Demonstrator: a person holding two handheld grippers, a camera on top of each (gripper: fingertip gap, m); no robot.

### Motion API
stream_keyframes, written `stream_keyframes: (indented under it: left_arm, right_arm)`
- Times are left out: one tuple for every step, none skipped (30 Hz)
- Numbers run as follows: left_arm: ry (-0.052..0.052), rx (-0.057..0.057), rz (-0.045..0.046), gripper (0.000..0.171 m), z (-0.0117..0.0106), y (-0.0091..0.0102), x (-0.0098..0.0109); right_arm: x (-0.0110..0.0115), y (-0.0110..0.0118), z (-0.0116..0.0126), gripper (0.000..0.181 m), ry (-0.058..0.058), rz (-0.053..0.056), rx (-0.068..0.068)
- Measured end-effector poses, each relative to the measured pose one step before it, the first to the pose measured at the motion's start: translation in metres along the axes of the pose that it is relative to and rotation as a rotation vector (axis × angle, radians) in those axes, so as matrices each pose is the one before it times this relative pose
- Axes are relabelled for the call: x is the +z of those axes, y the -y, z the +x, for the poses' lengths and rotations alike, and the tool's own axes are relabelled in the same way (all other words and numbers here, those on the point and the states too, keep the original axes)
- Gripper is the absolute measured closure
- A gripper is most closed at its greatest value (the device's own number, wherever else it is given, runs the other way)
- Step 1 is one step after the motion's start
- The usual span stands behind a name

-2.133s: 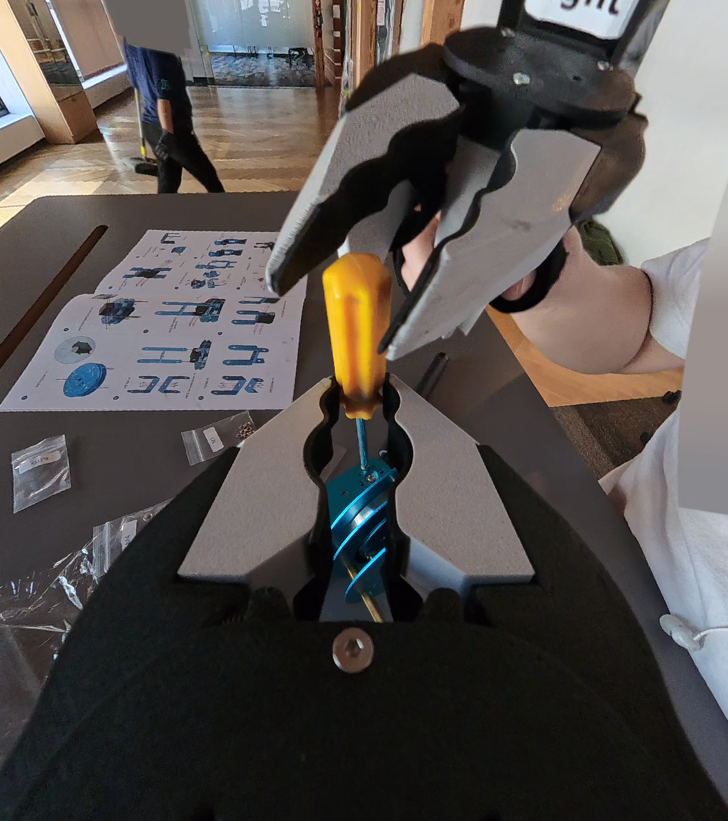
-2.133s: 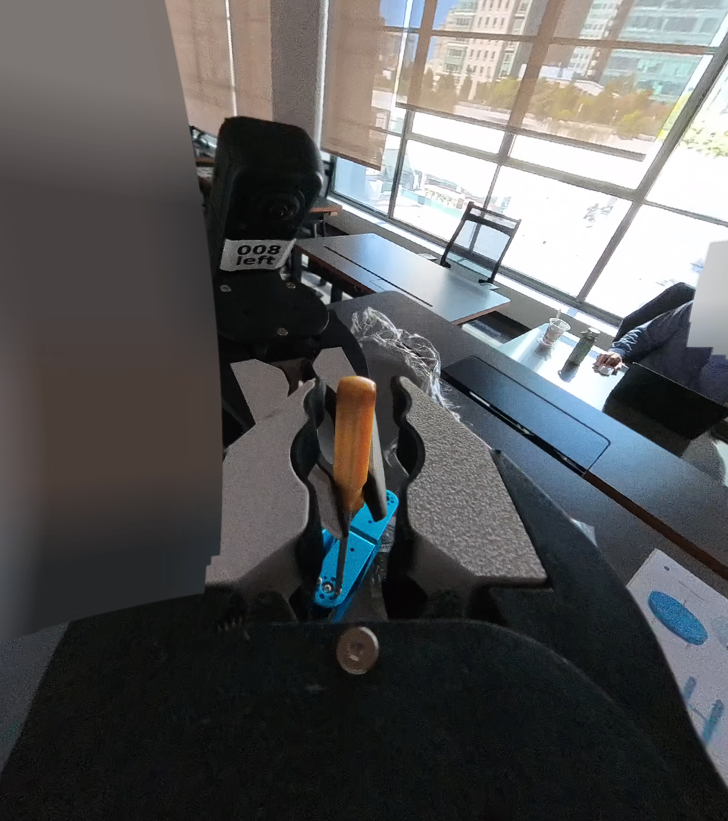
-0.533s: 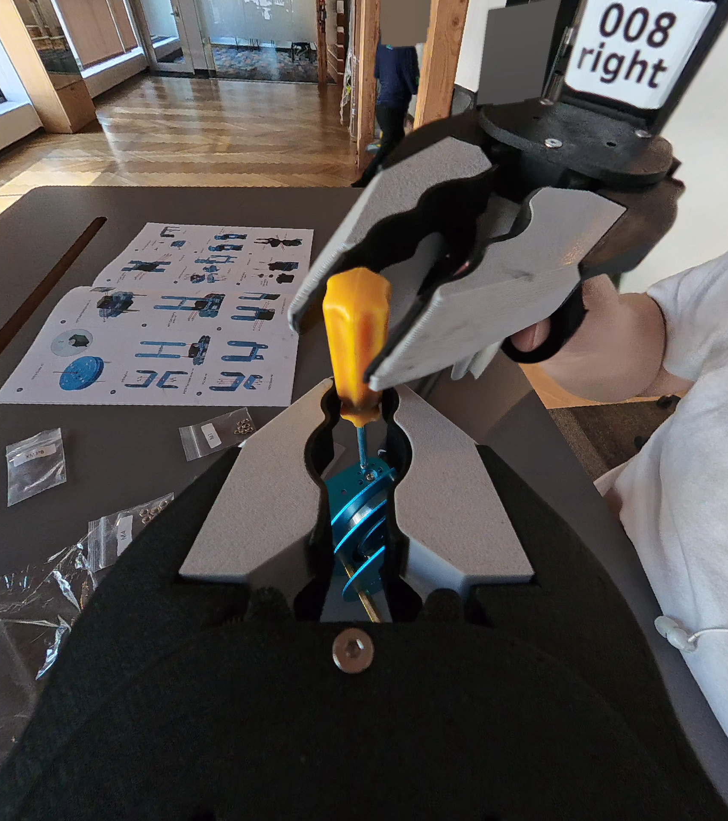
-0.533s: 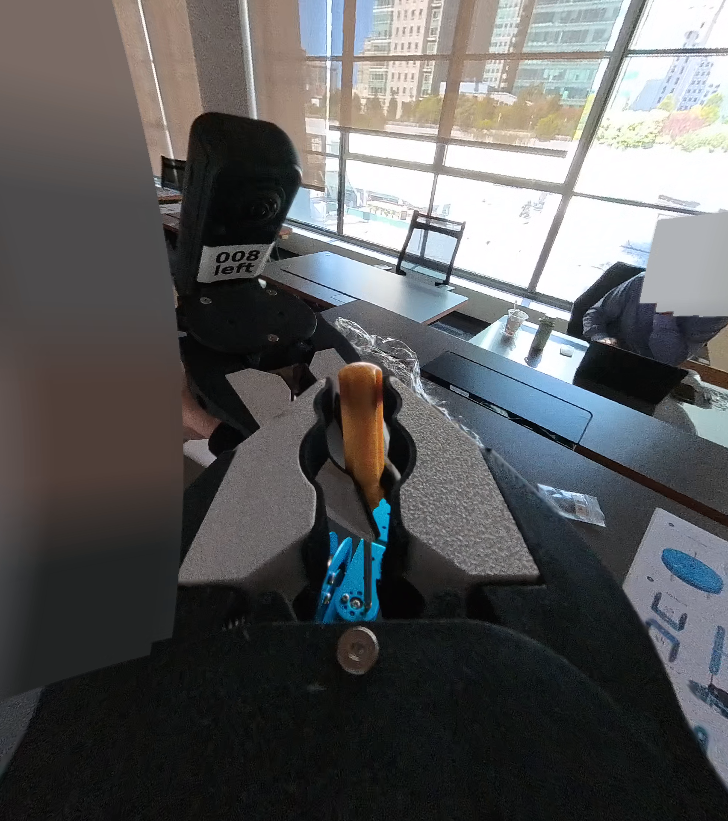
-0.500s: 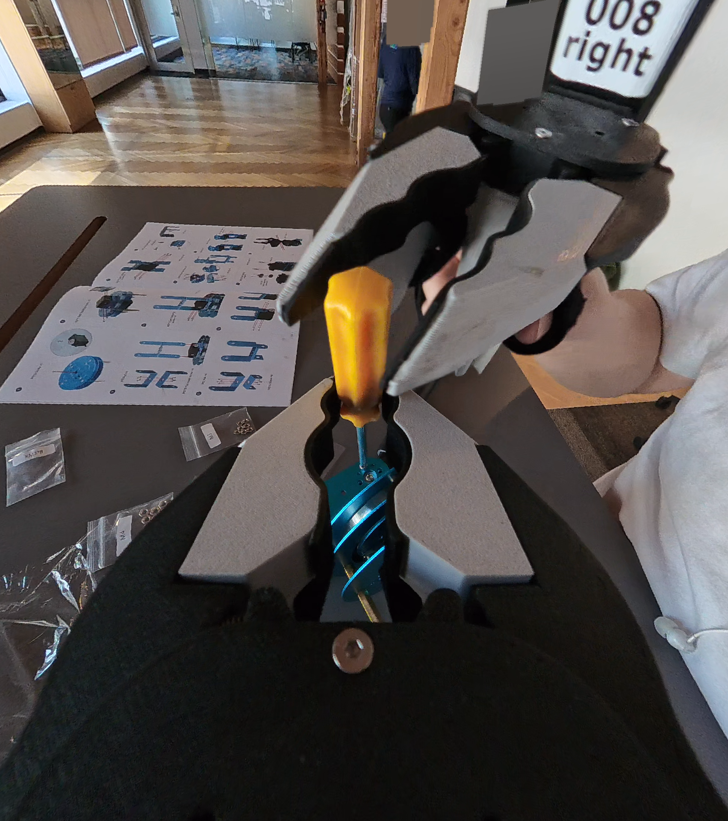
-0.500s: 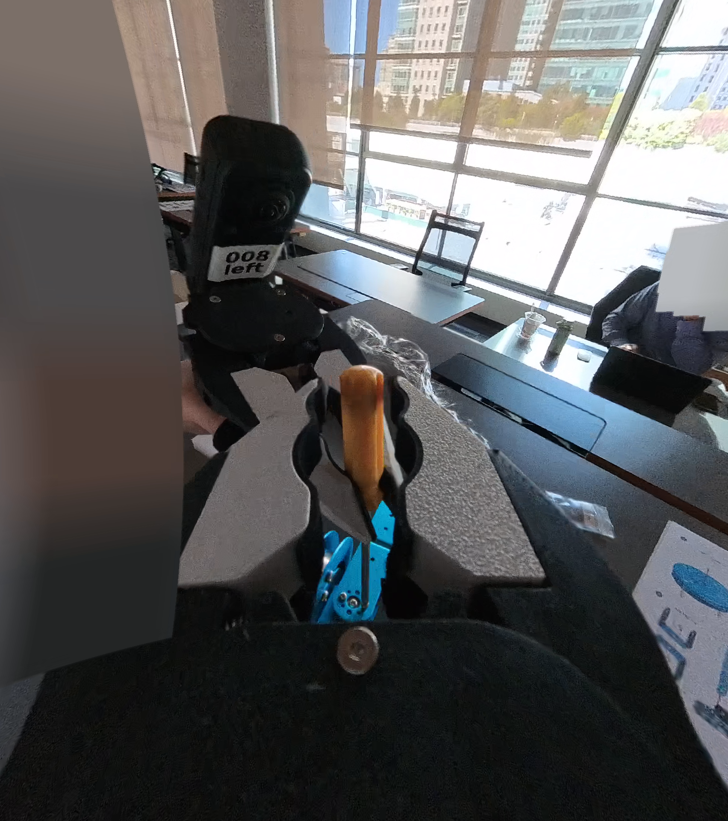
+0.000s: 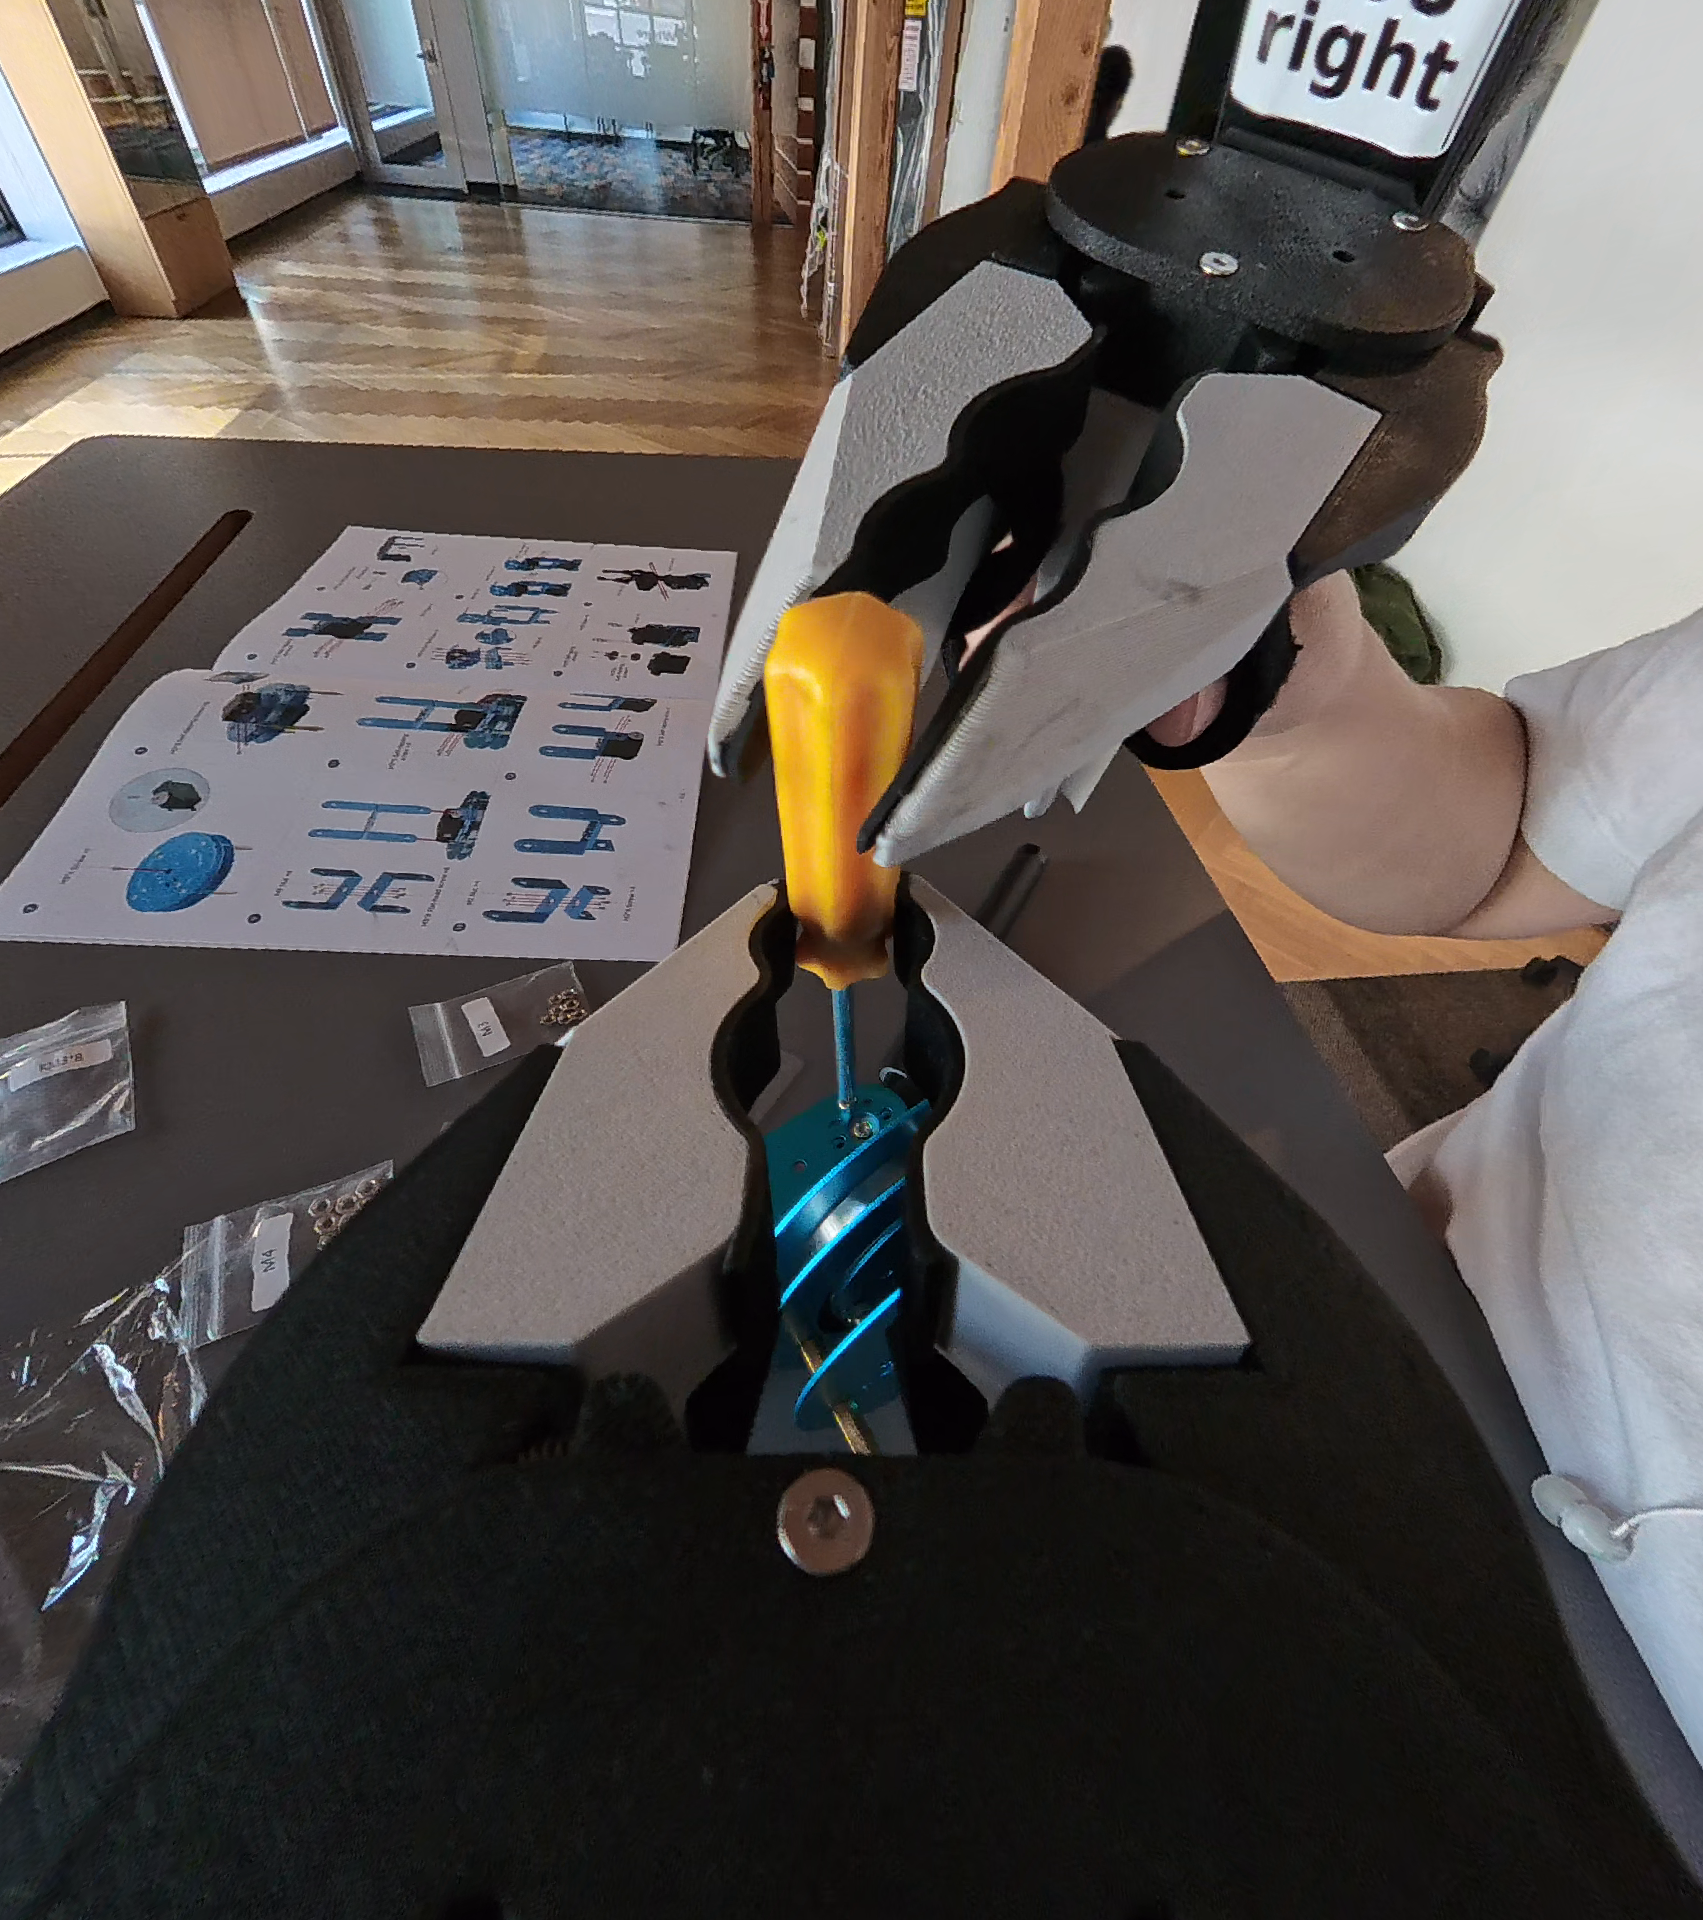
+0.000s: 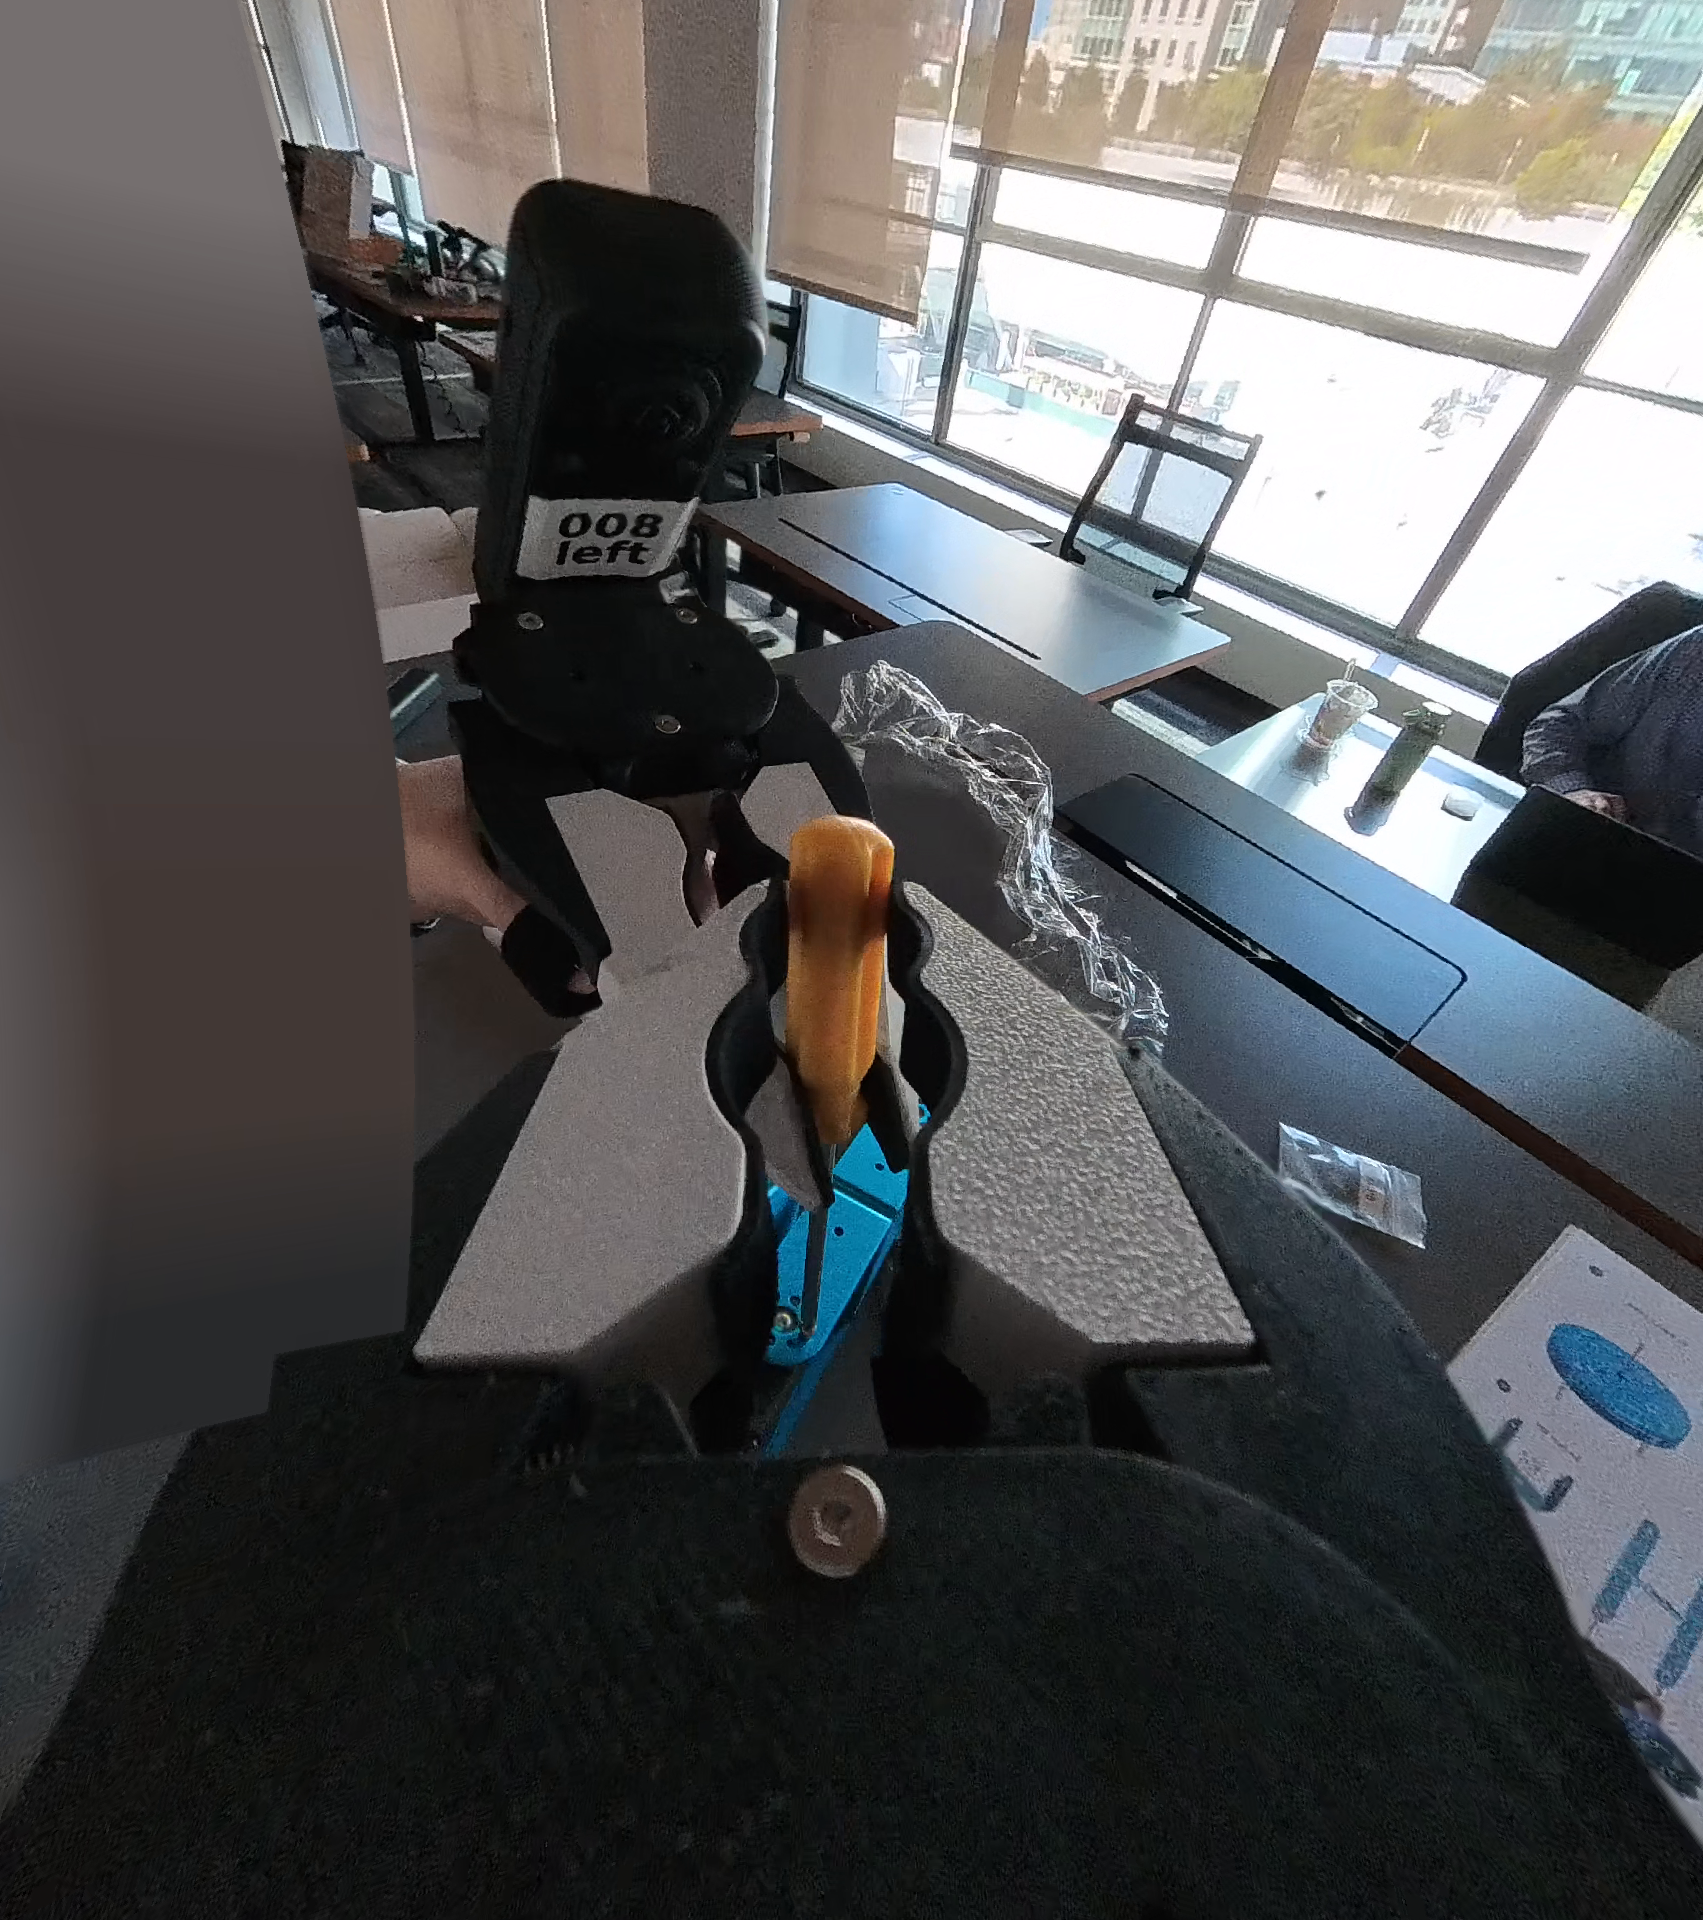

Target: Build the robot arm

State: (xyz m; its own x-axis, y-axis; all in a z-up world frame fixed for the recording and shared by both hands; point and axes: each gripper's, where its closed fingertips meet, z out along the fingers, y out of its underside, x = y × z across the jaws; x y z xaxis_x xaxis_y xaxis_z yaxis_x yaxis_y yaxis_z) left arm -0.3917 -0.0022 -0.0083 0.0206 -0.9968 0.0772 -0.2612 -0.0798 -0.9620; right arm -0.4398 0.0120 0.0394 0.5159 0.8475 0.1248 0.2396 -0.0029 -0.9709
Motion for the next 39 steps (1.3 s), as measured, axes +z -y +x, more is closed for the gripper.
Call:
stream_keyframes:
  left_arm:
    - [0.0013,-0.0086,0.00524,0.155,-0.00068,0.00082,-0.00077]
    - [-0.0003,-0.0087,0.00736,0.155,0.00005,-0.00008,-0.00073]
    - [0.0024,-0.0072,0.00627,0.154,-0.00003,-0.00008,-0.00055]
    - [0.0079,-0.0043,0.00442,0.155,-0.00124,0.00035,0.00070]
    - [0.0072,0.0002,0.00042,0.155,-0.00057,-0.00043,0.00033]
    - [0.0007,0.0025,-0.00168,0.154,-0.00021,0.00010,0.00083]
    - [-0.0026,0.0012,-0.00374,0.154,0.00055,-0.00001,0.00022]
    - [-0.0091,0.0018,-0.00568,0.154,0.00065,-0.00089,0.00026]
    - [-0.0115,0.0022,-0.00798,0.155,0.00084,-0.00115,-0.00013]
    - [-0.0064,0.0024,-0.00812,0.155,0.00054,-0.00083,0.00090]
    - [0.0008,0.0027,-0.00361,0.155,-0.00020,-0.00039,-0.00018]
    - [0.0043,0.0010,0.00115,0.155,-0.00067,0.00008,-0.00021]
    - [-0.0035,-0.0034,0.00445,0.155,0.00030,0.00043,-0.00015]
    - [-0.0081,-0.0060,0.00609,0.155,0.00096,0.00083,-0.00029]
    - [-0.0066,-0.0043,0.00473,0.155,0.00076,0.00090,-0.00056]
    - [-0.0012,-0.0005,-0.00040,0.155,0.00014,0.00021,-0.00061]
    - [-0.0032,0.0050,-0.00524,0.154,0.00082,-0.00044,-0.00014]
    - [-0.0058,0.0072,-0.00517,0.155,0.00181,-0.00058,0.00042]
    - [0.0074,0.0078,-0.00237,0.154,0.00002,-0.00008,0.00060]
    - [0.0061,0.0068,0.00165,0.154,0.00009,0.00036,0.00029]
    - [0.0029,0.0016,0.00270,0.154,-0.00011,0.00036,-0.00012]
    - [0.0031,-0.0048,0.00190,0.154,-0.00081,0.00015,-0.00014]
    - [0.0022,-0.0082,0.00453,0.154,-0.00096,0.00022,-0.00008]
    - [-0.0022,-0.0068,0.00535,0.154,-0.00048,0.00013,-0.00007]
    - [-0.0078,-0.0062,0.00168,0.154,0.00037,-0.00030,-0.00004]
    - [-0.0093,-0.0055,-0.00226,0.154,0.00065,-0.00061,-0.00019]
    - [-0.0061,-0.0030,-0.00250,0.155,0.00043,-0.00059,-0.00022]
    - [-0.0015,-0.0002,-0.00039,0.154,0.00003,-0.00011,-0.00033]
    - [0.0011,0.0001,0.00136,0.154,-0.00014,0.00016,-0.00041]
    - [0.0027,-0.0015,0.00119,0.155,-0.00055,0.00027,-0.00046]
    - [-0.0009,-0.0018,-0.00031,0.154,0.00007,0.00003,-0.00025]
    - [-0.0028,-0.0009,-0.00215,0.154,0.00044,-0.00035,0.00007]
    - [0.0007,0.0014,-0.00244,0.155,0.00018,-0.00041,0.00016]
    - [0.0016,0.0031,-0.00100,0.155,0.00016,-0.00016,0.00015]
    - [-0.0017,0.0026,0.00038,0.155,0.00078,0.00017,0.00000]
    - [-0.0041,0.0027,-0.00266,0.155,0.00110,-0.00018,0.00008]
    - [-0.0005,0.0040,-0.00328,0.155,0.00048,-0.00031,0.00026]
    - [0.0043,0.0027,0.00098,0.155,-0.00019,0.00017,0.00007]
    - [0.0055,-0.0008,0.00201,0.155,-0.00072,0.00028,0.00014]
  right_arm:
    - [0.00122,-0.00009,0.00166,0.164,0.0006,-0.0011,0.0241]
    - [0.00064,0.00026,0.00170,0.164,0.0000,-0.0004,0.0253]
    - [-0.00023,0.00026,0.00203,0.164,-0.0074,-0.0019,0.0165]
    - [-0.00083,-0.00002,0.00289,0.164,-0.0219,-0.0026,0.0095]
    - [-0.00122,-0.00034,0.00359,0.164,-0.0338,-0.0027,0.0044]
    - [-0.00104,-0.00016,0.00151,0.164,-0.0296,0.0058,0.0037]
    - [-0.00074,-0.00015,0.00006,0.164,-0.0281,0.0150,0.0162]
    - [-0.00034,-0.00014,-0.00150,0.164,-0.0262,0.0215,0.0089]
    - [-0.00077,-0.00010,-0.00279,0.164,-0.0151,0.0177,-0.0081]
    - [-0.00045,-0.00006,-0.00232,0.164,-0.0051,0.0090,-0.0145]
    - [0.00003,0.00005,-0.00197,0.163,0.0115,-0.0004,-0.0148]
    - [0.00081,0.00097,-0.00301,0.156,0.0405,-0.0053,-0.0108]
    - [0.00049,0.00227,-0.00238,0.147,0.0512,-0.0025,0.0054]
    - [-0.00012,0.00227,-0.00150,0.143,0.0528,-0.0063,0.0131]
    - [-0.00040,0.00164,-0.00405,0.144,0.0708,-0.0099,0.0023]
    - [-0.00088,-0.00054,0.00107,0.146,0.0338,-0.0212,0.0046]
    - [-0.00132,-0.00177,0.00331,0.154,0.0102,-0.0249,-0.0067]
    - [-0.00098,-0.00159,0.00058,0.163,0.0144,-0.0183,-0.0207]
    - [-0.00095,-0.00069,-0.00013,0.165,0.0078,-0.0082,-0.0209]
    - [-0.00079,-0.00009,0.00050,0.165,-0.0081,-0.0005,-0.0034]
    - [-0.00080,0.00043,0.00065,0.165,-0.0185,0.0060,0.0060]
    - [-0.00072,0.00017,0.00178,0.165,-0.0346,0.0090,0.0122]
    - [-0.00090,-0.00005,0.00332,0.165,-0.0539,0.0107,0.0212]
    - [-0.00073,0.00001,0.00328,0.165,-0.0640,0.0130,0.0287]
    - [-0.00053,-0.00002,0.00162,0.165,-0.0626,0.0150,0.0222]
    - [-0.00037,-0.00017,-0.00018,0.165,-0.0499,0.0110,-0.0019]
    - [0.00013,-0.00028,-0.00108,0.165,-0.0330,0.0055,-0.0168]
    - [0.00021,-0.00004,-0.00057,0.165,-0.0164,-0.0016,-0.0176]
    - [0.00011,0.00027,-0.00001,0.165,0.0050,-0.0083,-0.0089]
    - [-0.00002,0.00162,-0.00050,0.163,0.0308,-0.0050,0.0037]
    - [-0.00002,0.00357,-0.00243,0.157,0.0578,0.0064,0.0161]
    - [-0.00050,0.00410,-0.00456,0.152,0.0771,0.0081,0.0163]
    - [-0.00051,0.00224,-0.00243,0.151,0.0638,-0.0020,0.0080]
    - [-0.00010,-0.00106,-0.00014,0.152,0.0439,-0.0180,-0.0079]
    - [-0.00007,-0.00234,0.00110,0.155,0.0268,-0.0214,-0.0126]
    - [-0.00008,-0.00176,0.00087,0.161,0.0154,-0.0088,-0.0252]
    - [-0.00049,-0.00033,-0.00025,0.164,0.0115,0.0090,-0.0437]
    - [-0.00053,0.00022,-0.00015,0.164,0.0001,0.0181,-0.0188]
    - [-0.00052,0.00014,0.00200,0.164,-0.0192,0.0150,0.0236]
